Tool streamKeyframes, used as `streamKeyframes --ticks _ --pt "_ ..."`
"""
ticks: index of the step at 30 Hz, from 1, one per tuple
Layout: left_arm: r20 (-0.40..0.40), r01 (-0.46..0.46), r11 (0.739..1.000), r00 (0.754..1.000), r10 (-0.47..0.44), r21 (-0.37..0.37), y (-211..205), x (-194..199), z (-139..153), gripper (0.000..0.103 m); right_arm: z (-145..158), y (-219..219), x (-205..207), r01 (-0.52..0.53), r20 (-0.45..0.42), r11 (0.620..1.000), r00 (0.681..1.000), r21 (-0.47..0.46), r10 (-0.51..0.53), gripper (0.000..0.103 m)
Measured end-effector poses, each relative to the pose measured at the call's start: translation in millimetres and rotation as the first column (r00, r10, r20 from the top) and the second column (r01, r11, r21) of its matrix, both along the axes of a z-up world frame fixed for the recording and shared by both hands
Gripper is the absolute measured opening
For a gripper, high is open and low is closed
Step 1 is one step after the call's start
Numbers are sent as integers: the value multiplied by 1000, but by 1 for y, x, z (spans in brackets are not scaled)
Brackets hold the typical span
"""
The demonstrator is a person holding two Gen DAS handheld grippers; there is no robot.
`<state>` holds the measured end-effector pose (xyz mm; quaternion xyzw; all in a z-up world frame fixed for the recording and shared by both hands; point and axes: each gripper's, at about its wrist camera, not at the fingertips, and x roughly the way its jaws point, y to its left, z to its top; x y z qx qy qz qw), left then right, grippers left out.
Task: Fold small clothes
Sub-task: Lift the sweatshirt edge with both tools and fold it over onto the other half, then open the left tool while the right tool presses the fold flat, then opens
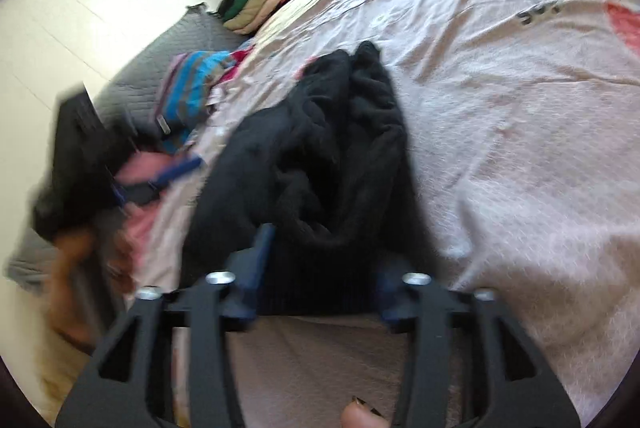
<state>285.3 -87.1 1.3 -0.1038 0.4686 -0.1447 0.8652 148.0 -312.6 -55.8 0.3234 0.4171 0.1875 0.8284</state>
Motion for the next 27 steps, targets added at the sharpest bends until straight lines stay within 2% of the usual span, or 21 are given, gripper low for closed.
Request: streamKeyframes --ticks 2,6,12,13,15,16,18,22,24,27 --pt "-14 -4 1000 1000 5 22 6 -9 -10 76 5 -4 10 -25 -20 999 999 25 26 58" --pt "-23 0 999 1000 1 32 11 -26 -22 76 16 -7 36 -56 -41 998 998 13 57 61" --pt "-22 12 999 1000 -11 43 14 -38 -27 78 13 -2 77 -119 -86 992 990 -51 114 60" --pt "-22 13 999 1000 -12 47 14 -38 -27 78 11 -1 81 -121 -96 991 989 -54 115 57" --pt "-20 12 998 1000 -11 55 17 -40 -26 78 9 1 88 -122 -96 990 989 -75 115 31" --pt "-19 12 998 1000 -11 57 18 -42 -25 78 10 3 90 -128 -86 988 989 -84 121 22" --pt "-17 11 998 1000 -10 61 21 -44 -23 78 15 7 90 -141 -62 986 989 -84 136 20" --pt "-13 17 997 1000 -16 70 22 -50 -20 78 33 10 80 -164 0 986 986 -12 164 19" --pt "-6 22 997 1000 -21 73 21 -54 -19 78 40 15 75 -175 28 983 984 -47 177 19" --pt "-6 31 998 1000 -31 63 21 -58 -20 78 33 14 69 -155 20 974 987 -167 160 19"
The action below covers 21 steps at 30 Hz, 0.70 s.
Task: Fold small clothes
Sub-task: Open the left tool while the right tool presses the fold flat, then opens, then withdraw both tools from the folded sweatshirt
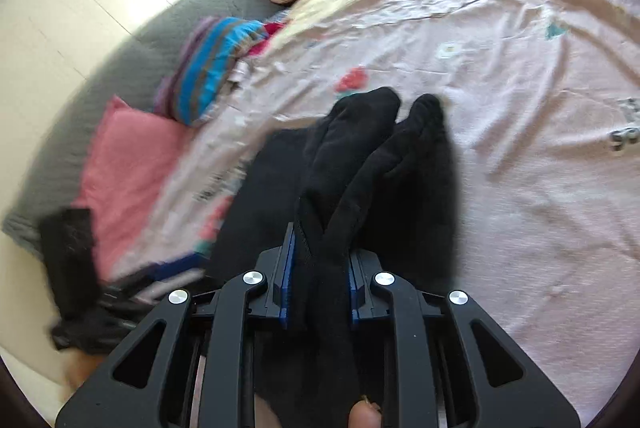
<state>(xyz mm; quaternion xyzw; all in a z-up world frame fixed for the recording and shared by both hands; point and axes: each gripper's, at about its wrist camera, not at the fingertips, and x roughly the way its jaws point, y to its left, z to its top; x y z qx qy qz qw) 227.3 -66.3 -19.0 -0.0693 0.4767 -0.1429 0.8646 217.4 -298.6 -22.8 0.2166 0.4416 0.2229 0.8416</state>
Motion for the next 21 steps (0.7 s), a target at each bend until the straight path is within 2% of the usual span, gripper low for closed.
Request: streamKeyframes --ticks 2,5,6,10,14,17,18,20,21 --pt "-12 7 1000 1000 -7 -12 0 -1 -4 79 -15 -7 0 26 -36 999 999 -20 -27 20" --pt "-17 9 1000 1000 -10 -19 -1 -3 -7 80 -28 -14 -4 70 -59 998 996 1 -70 31" --pt "-16 6 1000 1000 -7 -23 0 -4 -8 80 -28 -16 -6 82 -55 997 995 -3 -82 35" --pt "-18 0 999 1000 -1 -34 1 -6 -9 80 -23 -16 -17 109 -22 993 994 -44 -110 37" --pt "-10 -3 1000 1000 3 -30 2 -9 -7 80 -14 -13 -24 121 10 988 993 -97 -121 45" --pt "0 -5 1000 1000 5 -28 3 -13 -4 80 -3 -13 -36 142 52 978 989 -150 -135 58" --pt "3 -6 1000 1000 6 -28 3 -15 -3 80 2 -14 -40 150 69 975 988 -164 -140 66" --pt "15 -7 1000 1000 7 -27 2 -20 1 80 13 -15 -52 174 125 965 980 -195 -152 72" --pt "25 -8 1000 1000 8 -25 2 -23 4 81 17 -13 -57 183 154 960 976 -213 -151 78"
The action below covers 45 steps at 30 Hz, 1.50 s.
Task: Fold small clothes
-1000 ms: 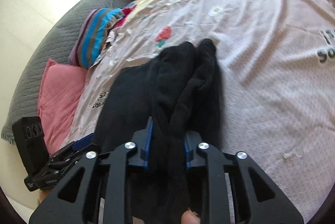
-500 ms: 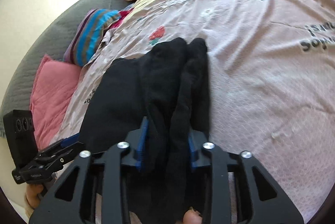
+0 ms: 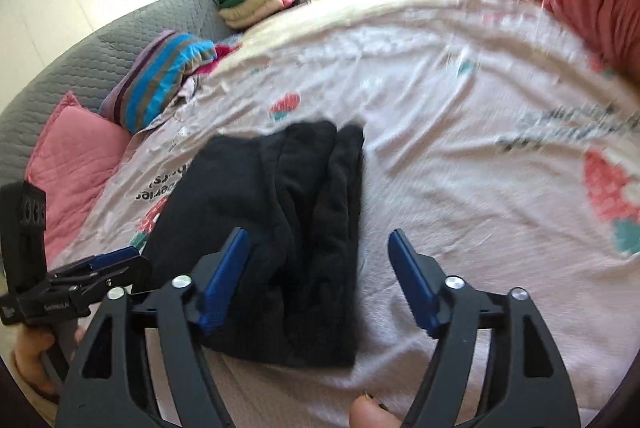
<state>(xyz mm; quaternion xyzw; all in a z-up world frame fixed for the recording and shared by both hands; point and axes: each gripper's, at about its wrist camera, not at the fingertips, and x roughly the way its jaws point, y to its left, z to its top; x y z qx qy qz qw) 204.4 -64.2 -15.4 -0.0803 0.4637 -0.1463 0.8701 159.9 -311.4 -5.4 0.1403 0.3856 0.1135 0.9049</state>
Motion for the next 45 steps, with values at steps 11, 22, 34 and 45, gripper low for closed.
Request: streamKeyframes --ticks 11,22,34,45 --pt "136 -28 1000 990 26 13 5 -51 32 94 42 19 -76 27 247 970 968 -243 35 98" --pt "205 -86 995 976 73 54 32 -104 37 94 46 48 -118 9 284 947 955 -321 87 98" --pt "215 -102 993 973 88 53 51 -136 19 94 18 59 -136 90 205 945 978 -314 -25 98" --pt "191 -116 992 976 104 55 51 -144 4 94 -10 59 -136 111 111 941 991 -319 -79 98"
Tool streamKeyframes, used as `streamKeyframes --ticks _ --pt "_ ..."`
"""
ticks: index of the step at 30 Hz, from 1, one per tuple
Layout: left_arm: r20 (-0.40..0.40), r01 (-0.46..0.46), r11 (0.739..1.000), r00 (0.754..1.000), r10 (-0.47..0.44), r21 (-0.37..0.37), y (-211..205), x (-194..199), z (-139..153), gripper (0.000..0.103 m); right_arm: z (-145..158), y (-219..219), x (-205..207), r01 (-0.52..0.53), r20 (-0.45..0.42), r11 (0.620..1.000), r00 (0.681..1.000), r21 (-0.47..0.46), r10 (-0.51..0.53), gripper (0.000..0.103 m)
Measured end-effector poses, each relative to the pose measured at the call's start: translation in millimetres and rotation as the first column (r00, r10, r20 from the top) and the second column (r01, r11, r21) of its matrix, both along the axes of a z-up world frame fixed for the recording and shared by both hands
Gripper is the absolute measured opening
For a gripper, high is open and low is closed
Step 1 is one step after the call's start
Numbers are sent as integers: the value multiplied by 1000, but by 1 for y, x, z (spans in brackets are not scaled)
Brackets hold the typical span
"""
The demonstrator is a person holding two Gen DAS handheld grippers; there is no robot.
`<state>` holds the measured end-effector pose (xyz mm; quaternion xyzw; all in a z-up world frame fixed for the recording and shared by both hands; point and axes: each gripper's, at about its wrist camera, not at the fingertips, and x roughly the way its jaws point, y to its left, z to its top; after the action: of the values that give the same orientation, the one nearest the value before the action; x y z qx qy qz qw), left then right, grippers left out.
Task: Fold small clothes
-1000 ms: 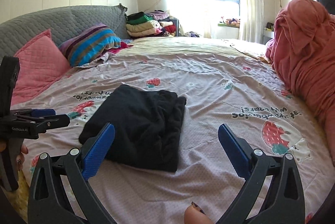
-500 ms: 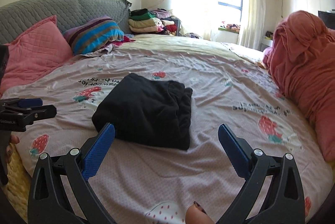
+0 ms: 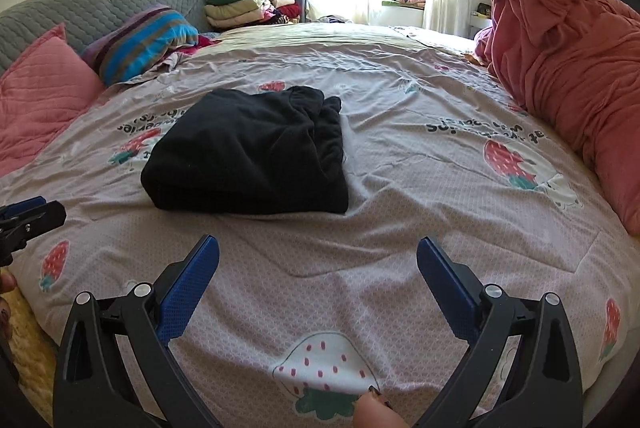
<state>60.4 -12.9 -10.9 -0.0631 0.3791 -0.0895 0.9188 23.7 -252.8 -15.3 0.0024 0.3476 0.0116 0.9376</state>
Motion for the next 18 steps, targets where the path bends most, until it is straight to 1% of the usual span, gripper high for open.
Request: streamKeyframes --ticks 6,13,18 --pt "-17 -10 1000 1000 10 22 -5 0 -4 94 -4 2 -4 -14 -2 1000 1000 -13 14 98" --pt "-16 -24 998 1000 25 52 -8 -1 -3 94 -3 5 -7 -23 10 999 1000 -36 23 98" --pt "-15 -24 998 1000 25 50 -8 -2 -2 94 -3 3 -7 -16 7 1000 1000 -20 16 98"
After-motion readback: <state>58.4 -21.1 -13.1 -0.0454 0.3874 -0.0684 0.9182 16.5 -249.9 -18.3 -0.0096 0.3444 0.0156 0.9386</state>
